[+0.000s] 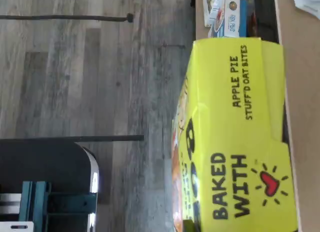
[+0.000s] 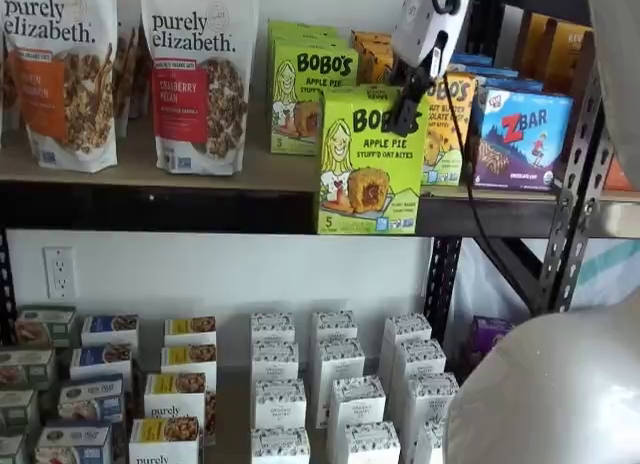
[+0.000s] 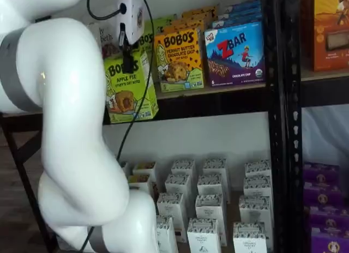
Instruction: Pick the green box on the top shelf, the fourth from the left
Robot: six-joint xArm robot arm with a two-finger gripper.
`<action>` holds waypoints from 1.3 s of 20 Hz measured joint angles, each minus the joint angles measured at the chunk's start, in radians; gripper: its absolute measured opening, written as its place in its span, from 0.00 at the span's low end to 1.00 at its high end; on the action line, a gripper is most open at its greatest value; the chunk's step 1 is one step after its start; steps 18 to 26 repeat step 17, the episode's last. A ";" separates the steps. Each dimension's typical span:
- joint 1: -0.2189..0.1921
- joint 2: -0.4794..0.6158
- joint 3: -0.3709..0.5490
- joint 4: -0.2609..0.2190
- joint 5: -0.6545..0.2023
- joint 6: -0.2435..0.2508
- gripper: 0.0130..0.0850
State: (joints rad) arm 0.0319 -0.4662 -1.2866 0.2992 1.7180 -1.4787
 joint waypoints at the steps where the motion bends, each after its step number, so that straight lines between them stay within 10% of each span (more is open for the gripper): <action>1: -0.004 -0.005 0.006 -0.001 0.000 -0.004 0.22; 26: -0.034 -0.066 0.124 -0.036 -0.047 -0.053 0.22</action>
